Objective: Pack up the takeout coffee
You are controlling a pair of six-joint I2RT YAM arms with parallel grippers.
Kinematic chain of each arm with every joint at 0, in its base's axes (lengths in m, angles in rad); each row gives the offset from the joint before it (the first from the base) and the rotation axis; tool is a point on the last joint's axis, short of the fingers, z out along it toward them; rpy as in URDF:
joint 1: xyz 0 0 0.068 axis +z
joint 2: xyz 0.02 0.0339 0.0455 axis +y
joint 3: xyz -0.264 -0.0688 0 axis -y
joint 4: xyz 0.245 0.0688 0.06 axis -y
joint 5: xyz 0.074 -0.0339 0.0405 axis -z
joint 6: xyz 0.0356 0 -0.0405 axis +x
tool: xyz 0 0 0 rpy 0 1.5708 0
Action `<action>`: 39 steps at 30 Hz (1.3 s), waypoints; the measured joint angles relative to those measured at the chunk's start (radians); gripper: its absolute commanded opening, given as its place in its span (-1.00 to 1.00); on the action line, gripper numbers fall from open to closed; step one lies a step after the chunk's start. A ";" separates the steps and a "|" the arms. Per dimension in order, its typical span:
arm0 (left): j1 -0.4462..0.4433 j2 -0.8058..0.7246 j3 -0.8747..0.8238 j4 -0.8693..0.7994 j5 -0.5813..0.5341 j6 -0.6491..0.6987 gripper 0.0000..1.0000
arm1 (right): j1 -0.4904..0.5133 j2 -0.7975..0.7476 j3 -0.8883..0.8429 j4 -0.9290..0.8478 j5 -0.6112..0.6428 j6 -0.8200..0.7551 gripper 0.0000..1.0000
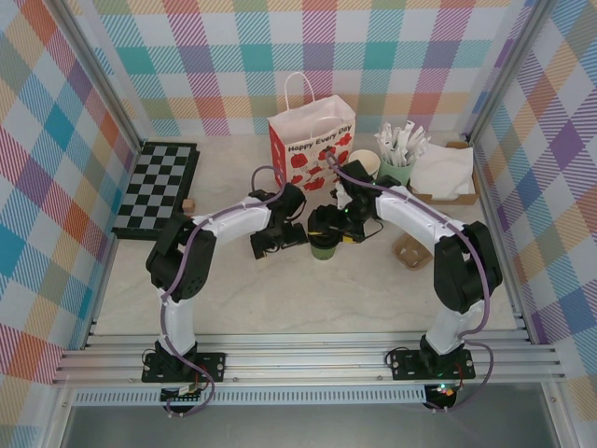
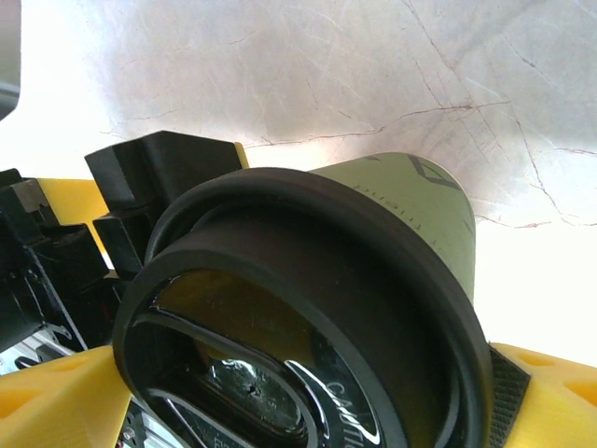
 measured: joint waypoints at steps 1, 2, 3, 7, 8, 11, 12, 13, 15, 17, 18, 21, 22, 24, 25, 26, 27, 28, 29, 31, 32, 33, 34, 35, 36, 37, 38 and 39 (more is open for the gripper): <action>-0.001 0.003 0.002 -0.001 0.000 0.000 1.00 | 0.001 0.003 0.000 -0.001 0.003 -0.004 1.00; -0.002 0.005 0.003 0.000 0.001 0.000 1.00 | 0.003 0.007 0.001 -0.003 0.005 -0.009 1.00; -0.003 0.005 0.004 -0.001 0.001 0.000 1.00 | 0.006 0.010 0.002 -0.005 0.006 -0.013 1.00; -0.004 0.005 0.008 -0.003 -0.002 0.000 1.00 | 0.024 0.018 0.016 -0.017 0.018 -0.019 0.97; -0.004 0.005 0.008 -0.004 -0.002 0.000 1.00 | 0.026 0.018 0.018 -0.019 0.023 -0.019 0.92; -0.004 0.005 0.008 -0.004 -0.001 0.000 1.00 | 0.027 0.023 0.021 -0.021 0.040 -0.017 0.72; -0.004 0.005 0.008 -0.003 -0.001 0.000 1.00 | 0.027 0.023 0.021 -0.019 0.044 -0.015 0.66; -0.004 0.005 0.008 -0.004 -0.001 0.000 1.00 | 0.027 0.022 0.021 -0.017 0.050 -0.012 0.61; -0.004 0.005 0.008 -0.004 -0.001 0.001 1.00 | 0.027 0.018 0.020 -0.011 0.059 -0.010 0.57; -0.004 0.005 0.008 -0.004 0.000 0.005 1.00 | 0.027 0.015 0.019 -0.006 0.073 -0.011 0.55; -0.004 0.005 0.008 -0.003 -0.001 0.008 1.00 | 0.027 0.012 0.016 -0.005 0.079 -0.011 0.54; -0.004 0.005 0.008 -0.002 -0.001 0.019 1.00 | 0.024 -0.013 -0.002 -0.005 0.104 -0.015 0.52; -0.004 0.003 0.008 0.000 -0.001 0.020 1.00 | 0.019 -0.027 -0.013 -0.007 0.111 -0.017 0.51; -0.004 -0.004 0.008 0.008 -0.002 0.020 1.00 | 0.003 -0.059 -0.032 -0.013 0.116 -0.023 0.50; -0.004 -0.013 0.007 0.016 -0.004 0.019 1.00 | -0.011 -0.076 -0.041 -0.017 0.117 -0.026 0.50; -0.004 -0.023 0.005 0.024 -0.007 0.019 1.00 | -0.026 -0.089 -0.048 -0.018 0.116 -0.031 0.50; -0.004 -0.038 0.001 0.031 -0.013 0.018 1.00 | -0.046 -0.104 -0.058 -0.019 0.113 -0.038 0.50; -0.004 -0.057 -0.005 0.039 -0.020 0.018 1.00 | -0.070 -0.119 -0.068 -0.020 0.110 -0.046 0.50; -0.004 -0.075 -0.014 0.050 -0.028 0.016 1.00 | -0.092 -0.129 -0.077 -0.021 0.105 -0.052 0.50; -0.004 -0.126 -0.046 0.085 -0.042 0.013 1.00 | -0.153 -0.148 -0.101 -0.028 0.097 -0.071 0.51; -0.004 -0.151 -0.067 0.108 -0.047 0.011 1.00 | -0.183 -0.153 -0.110 -0.034 0.093 -0.079 0.51; -0.004 -0.180 -0.095 0.134 -0.053 0.007 1.00 | -0.217 -0.155 -0.116 -0.040 0.092 -0.089 0.51; -0.004 -0.209 -0.125 0.161 -0.058 0.002 1.00 | -0.251 -0.156 -0.121 -0.044 0.092 -0.100 0.50; -0.004 -0.234 -0.153 0.185 -0.060 -0.001 1.00 | -0.280 -0.156 -0.124 -0.046 0.092 -0.107 0.50; -0.004 -0.257 -0.178 0.205 -0.063 -0.005 1.00 | -0.314 -0.157 -0.126 -0.047 0.090 -0.118 0.50; -0.004 -0.276 -0.200 0.223 -0.067 -0.005 1.00 | -0.349 -0.157 -0.126 -0.047 0.086 -0.126 0.50; -0.004 -0.291 -0.216 0.240 -0.074 -0.007 1.00 | -0.376 -0.157 -0.126 -0.045 0.082 -0.131 0.50; -0.004 -0.302 -0.229 0.255 -0.080 -0.008 1.00 | -0.408 -0.158 -0.126 -0.043 0.077 -0.138 0.50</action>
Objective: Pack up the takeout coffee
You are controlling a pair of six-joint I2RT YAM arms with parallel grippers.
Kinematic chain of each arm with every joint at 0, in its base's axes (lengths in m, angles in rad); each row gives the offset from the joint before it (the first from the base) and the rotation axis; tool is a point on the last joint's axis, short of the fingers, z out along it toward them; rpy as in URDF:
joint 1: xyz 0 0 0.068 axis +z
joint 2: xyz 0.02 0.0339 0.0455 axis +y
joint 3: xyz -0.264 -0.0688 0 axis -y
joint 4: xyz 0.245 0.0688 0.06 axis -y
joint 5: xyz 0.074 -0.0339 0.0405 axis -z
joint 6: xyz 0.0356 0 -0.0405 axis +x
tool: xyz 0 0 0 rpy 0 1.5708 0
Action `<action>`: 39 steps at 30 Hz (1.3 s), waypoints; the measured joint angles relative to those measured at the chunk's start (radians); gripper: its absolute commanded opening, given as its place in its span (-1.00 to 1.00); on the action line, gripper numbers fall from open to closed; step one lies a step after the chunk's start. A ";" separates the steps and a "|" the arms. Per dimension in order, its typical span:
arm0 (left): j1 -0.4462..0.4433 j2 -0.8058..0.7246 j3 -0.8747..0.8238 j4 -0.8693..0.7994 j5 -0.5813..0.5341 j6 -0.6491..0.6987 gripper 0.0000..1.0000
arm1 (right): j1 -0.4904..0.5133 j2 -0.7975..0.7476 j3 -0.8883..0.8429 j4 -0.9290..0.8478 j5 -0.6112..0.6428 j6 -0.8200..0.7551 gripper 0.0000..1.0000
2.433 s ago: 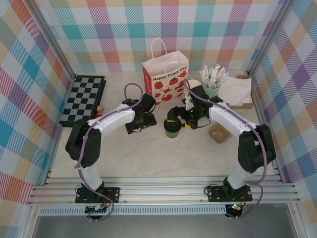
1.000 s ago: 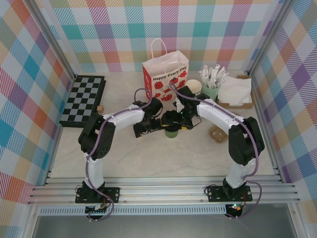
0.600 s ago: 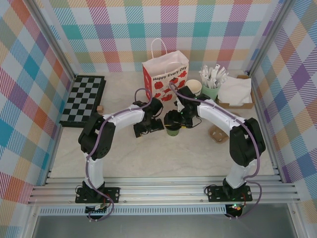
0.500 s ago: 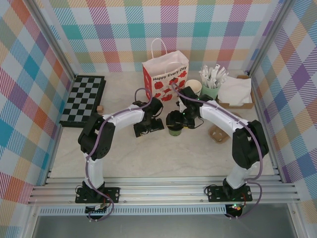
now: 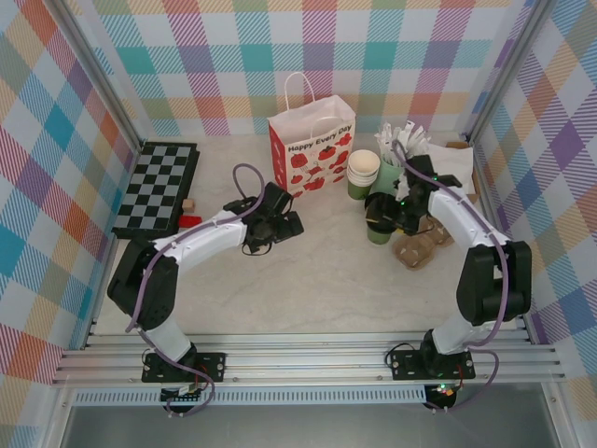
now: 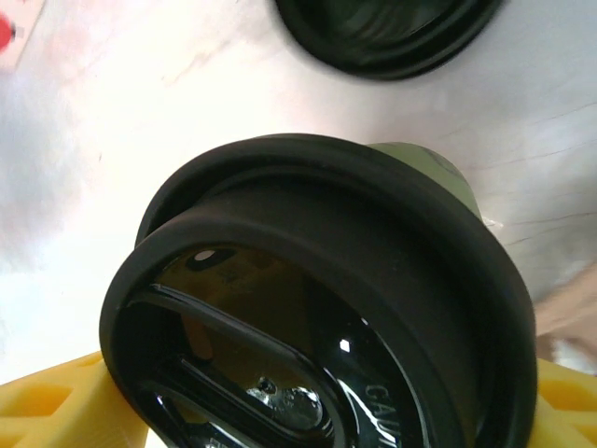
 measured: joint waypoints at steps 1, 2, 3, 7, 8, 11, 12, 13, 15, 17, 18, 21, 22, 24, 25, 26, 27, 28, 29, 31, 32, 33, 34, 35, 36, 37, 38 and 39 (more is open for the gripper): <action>0.000 -0.011 -0.012 0.014 -0.007 0.000 1.00 | -0.031 0.000 0.000 0.002 -0.005 -0.007 0.50; 0.000 -0.019 -0.021 0.026 -0.012 -0.002 1.00 | -0.059 0.000 0.000 0.004 -0.008 -0.010 0.50; 0.000 -0.026 -0.029 0.040 -0.017 -0.003 1.00 | -0.089 0.000 0.000 0.006 -0.011 -0.014 0.50; 0.000 -0.045 -0.054 0.091 -0.020 -0.003 1.00 | -0.188 0.004 0.005 0.014 -0.016 -0.023 0.51; 0.000 -0.048 -0.060 0.103 -0.023 -0.003 1.00 | -0.204 0.011 0.011 0.014 -0.016 -0.026 0.51; 0.000 -0.061 -0.087 0.132 -0.037 -0.013 1.00 | -0.232 0.058 0.063 0.016 -0.015 -0.039 0.50; 0.000 -0.068 -0.100 0.143 -0.042 -0.019 1.00 | -0.233 0.077 0.082 0.020 -0.016 -0.042 0.50; 0.000 -0.076 -0.113 0.155 -0.047 -0.023 1.00 | -0.233 0.097 0.100 0.025 -0.016 -0.042 0.50; 0.000 -0.089 -0.131 0.172 -0.054 -0.026 1.00 | -0.233 0.130 0.127 0.035 -0.019 -0.042 0.50; 0.000 -0.098 -0.140 0.187 -0.057 -0.026 1.00 | -0.233 0.156 0.146 0.049 -0.019 -0.039 0.51; 0.000 -0.100 -0.142 0.192 -0.057 -0.025 1.00 | -0.233 0.167 0.153 0.055 -0.019 -0.037 0.51; 0.000 -0.102 -0.150 0.229 -0.058 -0.024 1.00 | -0.233 0.199 0.171 0.075 -0.031 -0.020 0.52; 0.000 -0.102 -0.151 0.238 -0.060 -0.021 1.00 | -0.233 0.208 0.175 0.084 -0.039 -0.012 0.52; 0.000 -0.102 -0.153 0.248 -0.060 -0.016 1.00 | -0.233 0.223 0.192 0.090 -0.052 0.003 0.53; 0.000 -0.102 -0.154 0.254 -0.059 -0.013 1.00 | -0.233 0.232 0.201 0.094 -0.056 0.013 0.54; 0.000 -0.102 -0.155 0.260 -0.055 -0.009 1.00 | -0.233 0.241 0.210 0.099 -0.058 0.019 0.54; 0.000 -0.102 -0.155 0.264 -0.052 -0.005 1.00 | -0.233 0.248 0.217 0.102 -0.059 0.024 0.56; 0.000 -0.103 -0.155 0.265 -0.046 0.001 1.00 | -0.233 0.254 0.225 0.102 -0.061 0.031 0.57; 0.001 -0.103 -0.155 0.265 -0.037 0.006 1.00 | -0.233 0.260 0.231 0.101 -0.061 0.037 0.59; 0.006 -0.103 -0.155 0.264 -0.003 0.021 1.00 | -0.233 0.275 0.251 0.095 -0.061 0.045 0.61; 0.007 -0.103 -0.155 0.264 0.012 0.028 1.00 | -0.233 0.282 0.261 0.092 -0.062 0.046 0.61; 0.007 -0.103 -0.155 0.265 0.025 0.033 1.00 | -0.233 0.286 0.267 0.092 -0.064 0.048 0.61; 0.008 -0.103 -0.155 0.267 0.038 0.040 1.00 | -0.233 0.290 0.271 0.091 -0.065 0.050 0.61; 0.008 -0.103 -0.155 0.269 0.047 0.045 1.00 | -0.233 0.291 0.272 0.091 -0.066 0.053 0.61; 0.008 -0.103 -0.155 0.272 0.053 0.050 1.00 | -0.233 0.291 0.272 0.090 -0.066 0.057 0.61; 0.008 -0.103 -0.155 0.277 0.055 0.055 1.00 | -0.233 0.291 0.272 0.090 -0.066 0.060 0.61; 0.008 -0.103 -0.155 0.280 0.056 0.058 1.00 | -0.233 0.291 0.272 0.090 -0.066 0.064 0.61; 0.008 -0.103 -0.155 0.284 0.058 0.060 1.00 | -0.233 0.291 0.272 0.090 -0.065 0.066 0.62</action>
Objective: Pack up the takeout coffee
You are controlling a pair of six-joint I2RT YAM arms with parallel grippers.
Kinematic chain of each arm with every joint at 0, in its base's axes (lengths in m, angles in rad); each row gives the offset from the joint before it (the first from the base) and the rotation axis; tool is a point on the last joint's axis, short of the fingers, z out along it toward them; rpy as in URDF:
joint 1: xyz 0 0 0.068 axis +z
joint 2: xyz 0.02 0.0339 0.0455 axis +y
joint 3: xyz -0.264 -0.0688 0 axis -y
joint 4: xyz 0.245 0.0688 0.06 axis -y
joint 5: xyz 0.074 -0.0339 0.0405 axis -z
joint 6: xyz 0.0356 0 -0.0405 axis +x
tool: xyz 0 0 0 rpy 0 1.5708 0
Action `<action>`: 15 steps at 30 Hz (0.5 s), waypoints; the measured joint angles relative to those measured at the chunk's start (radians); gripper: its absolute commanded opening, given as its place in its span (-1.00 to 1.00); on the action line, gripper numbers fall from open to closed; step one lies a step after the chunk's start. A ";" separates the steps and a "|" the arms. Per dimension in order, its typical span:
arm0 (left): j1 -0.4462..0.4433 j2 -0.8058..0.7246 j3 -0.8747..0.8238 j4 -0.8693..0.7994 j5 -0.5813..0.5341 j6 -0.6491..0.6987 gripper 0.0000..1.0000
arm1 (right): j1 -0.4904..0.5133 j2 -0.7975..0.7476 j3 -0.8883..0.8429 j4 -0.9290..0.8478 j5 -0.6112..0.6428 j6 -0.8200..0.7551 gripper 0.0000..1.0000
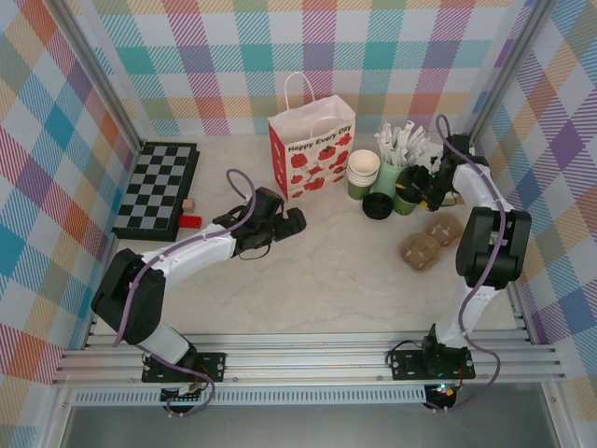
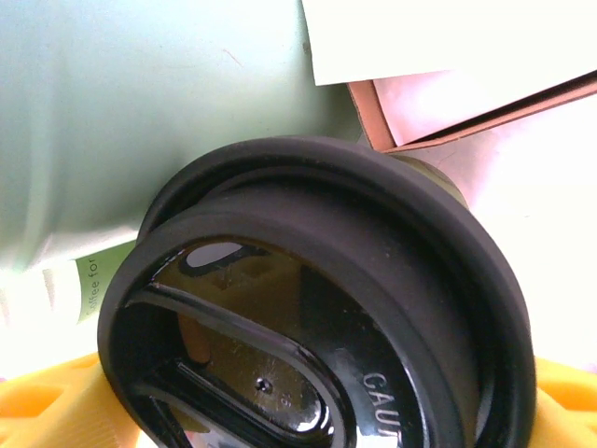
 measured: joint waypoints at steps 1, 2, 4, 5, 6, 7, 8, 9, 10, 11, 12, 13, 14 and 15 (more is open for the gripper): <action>0.000 -0.001 0.000 0.002 0.000 0.002 1.00 | 0.000 0.000 0.002 -0.001 0.000 0.002 0.64; 0.000 -0.002 0.000 0.003 0.000 0.003 1.00 | 0.000 0.001 0.003 -0.002 0.000 0.003 0.65; 0.000 -0.007 0.000 0.002 0.001 0.006 1.00 | 0.000 0.002 0.004 -0.002 0.000 0.008 0.70; 0.000 -0.010 0.000 0.003 0.001 0.006 1.00 | 0.002 0.002 0.004 -0.002 0.001 0.009 0.71; 0.000 -0.013 0.000 0.003 0.001 0.006 1.00 | 0.005 0.002 0.004 -0.002 0.001 0.010 0.76; 0.000 -0.015 0.000 0.003 0.001 0.006 1.00 | 0.006 0.002 0.005 -0.002 0.001 0.013 0.82; 0.000 -0.018 0.000 0.003 0.001 0.007 1.00 | 0.006 0.002 0.005 -0.002 0.001 0.013 0.85; 0.000 -0.020 0.000 0.003 0.003 0.009 1.00 | 0.007 0.002 0.005 -0.001 0.001 0.016 0.87; 0.000 -0.022 0.000 0.003 0.004 0.010 1.00 | 0.007 0.002 0.005 -0.001 0.001 0.017 0.89; 0.000 -0.025 0.000 0.003 0.004 0.012 1.00 | 0.007 0.002 0.005 -0.001 0.001 0.017 0.91; 0.000 -0.027 0.000 0.003 0.005 0.013 1.00 | 0.007 0.001 0.005 -0.001 0.001 0.017 0.93; 0.001 -0.029 0.000 0.003 0.005 0.014 1.00 | 0.007 0.000 0.005 -0.001 0.002 0.017 0.94; 0.001 -0.031 0.000 0.003 0.005 0.013 1.00 | 0.007 -0.003 0.005 -0.001 0.002 0.017 0.96; 0.001 -0.032 0.000 0.003 0.005 0.014 1.00 | 0.007 -0.006 0.005 -0.002 0.002 0.016 0.97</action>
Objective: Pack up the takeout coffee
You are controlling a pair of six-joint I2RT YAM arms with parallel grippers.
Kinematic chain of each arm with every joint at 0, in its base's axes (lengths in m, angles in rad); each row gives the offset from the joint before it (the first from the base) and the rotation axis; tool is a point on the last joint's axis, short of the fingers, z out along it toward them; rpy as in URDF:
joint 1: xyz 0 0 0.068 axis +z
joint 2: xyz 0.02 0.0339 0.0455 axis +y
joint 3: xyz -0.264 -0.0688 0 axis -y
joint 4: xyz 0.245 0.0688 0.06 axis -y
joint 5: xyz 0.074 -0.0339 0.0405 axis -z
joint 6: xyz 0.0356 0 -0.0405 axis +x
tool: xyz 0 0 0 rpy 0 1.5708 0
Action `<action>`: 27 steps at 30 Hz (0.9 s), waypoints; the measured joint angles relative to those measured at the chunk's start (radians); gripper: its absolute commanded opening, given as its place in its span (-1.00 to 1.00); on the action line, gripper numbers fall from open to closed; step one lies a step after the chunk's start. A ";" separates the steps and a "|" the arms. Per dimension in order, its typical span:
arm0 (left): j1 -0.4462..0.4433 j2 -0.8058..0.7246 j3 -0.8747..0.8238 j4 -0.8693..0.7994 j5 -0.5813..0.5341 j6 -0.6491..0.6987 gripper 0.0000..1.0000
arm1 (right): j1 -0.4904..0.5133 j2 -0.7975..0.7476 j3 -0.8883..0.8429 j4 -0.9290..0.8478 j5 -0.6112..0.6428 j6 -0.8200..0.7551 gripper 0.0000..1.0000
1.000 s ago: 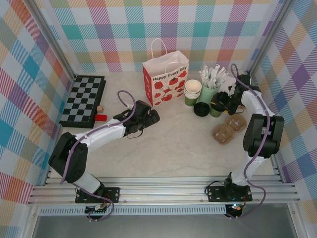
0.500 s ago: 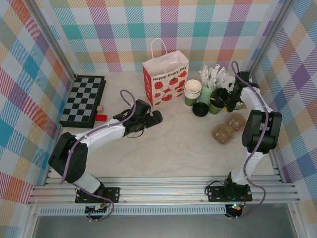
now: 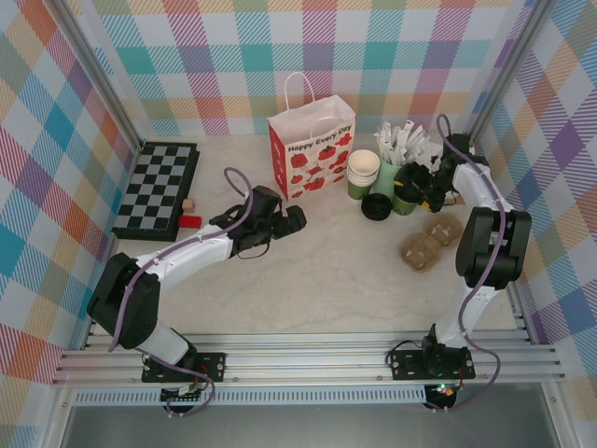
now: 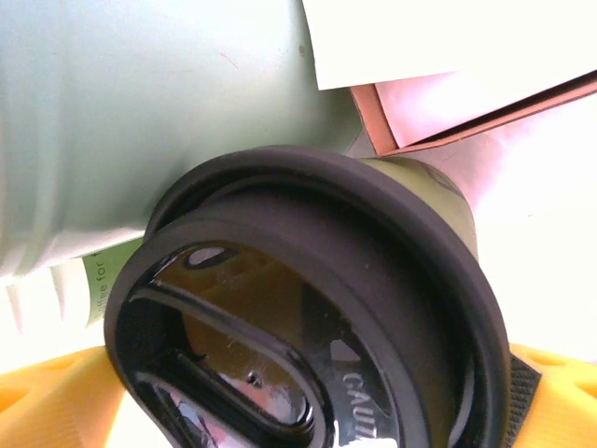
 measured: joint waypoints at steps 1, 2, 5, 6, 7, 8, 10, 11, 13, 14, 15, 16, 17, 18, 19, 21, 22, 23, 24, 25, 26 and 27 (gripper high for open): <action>0.000 -0.001 0.000 0.000 0.000 0.000 1.00 | 0.000 -0.006 0.000 0.000 0.003 0.000 0.98; 0.001 -0.002 0.000 0.000 0.000 0.000 1.00 | 0.000 -0.014 0.000 -0.001 0.004 0.000 0.99; 0.006 -0.003 0.000 -0.001 -0.001 0.000 1.00 | 0.000 -0.036 0.000 -0.001 0.011 -0.001 1.00; 0.006 -0.003 0.000 -0.001 -0.001 0.000 1.00 | 0.000 -0.041 0.000 -0.001 0.011 -0.001 1.00; 0.008 -0.004 0.000 -0.001 -0.001 -0.001 1.00 | 0.000 -0.045 0.000 -0.003 0.011 -0.001 1.00; 0.009 -0.004 0.000 -0.001 0.000 -0.001 1.00 | 0.000 -0.048 0.000 -0.005 0.011 -0.001 1.00; 0.015 -0.004 0.000 -0.001 0.003 -0.001 1.00 | 0.000 -0.053 0.000 -0.005 0.022 0.000 1.00; 0.019 -0.004 0.000 -0.002 0.008 -0.001 1.00 | 0.000 -0.058 -0.002 -0.005 0.034 0.000 1.00; 0.029 -0.004 0.003 -0.004 0.015 -0.001 1.00 | 0.002 -0.094 -0.025 0.003 0.063 0.005 1.00; 0.033 -0.004 0.008 -0.008 0.018 -0.001 1.00 | 0.002 -0.126 -0.047 0.006 0.079 0.009 1.00; 0.036 -0.004 0.014 -0.013 0.019 -0.001 1.00 | 0.002 -0.158 -0.069 0.013 0.093 0.012 1.00; 0.039 -0.005 0.024 -0.019 0.021 -0.001 1.00 | 0.002 -0.203 -0.098 0.019 0.111 0.017 1.00; 0.040 -0.006 0.035 -0.025 0.025 -0.001 1.00 | 0.003 -0.256 -0.127 0.026 0.133 0.024 1.00; 0.042 -0.010 0.043 -0.026 0.027 -0.001 1.00 | 0.003 -0.301 -0.154 0.035 0.152 0.031 1.00; 0.045 -0.014 0.054 -0.028 0.034 -0.001 1.00 | 0.003 -0.358 -0.185 0.045 0.180 0.039 1.00; 0.052 -0.022 0.082 -0.032 0.046 -0.001 1.00 | 0.003 -0.465 -0.243 0.066 0.244 0.045 1.00; 0.058 -0.025 0.104 -0.043 0.050 -0.001 1.00 | 0.005 -0.520 -0.278 0.082 0.284 0.046 1.00; 0.065 -0.027 0.130 -0.055 0.051 0.000 1.00 | 0.006 -0.575 -0.315 0.097 0.328 0.048 1.00; 0.071 -0.028 0.152 -0.066 0.051 0.002 1.00 | 0.006 -0.617 -0.345 0.109 0.364 0.050 1.00; 0.077 -0.029 0.181 -0.083 0.050 0.005 1.00 | 0.006 -0.668 -0.386 0.123 0.407 0.050 1.00; 0.083 -0.030 0.209 -0.100 0.046 0.007 1.00 | 0.006 -0.717 -0.427 0.138 0.449 0.052 1.00; 0.087 -0.031 0.235 -0.119 0.040 0.008 1.00 | 0.006 -0.761 -0.463 0.148 0.486 0.053 1.00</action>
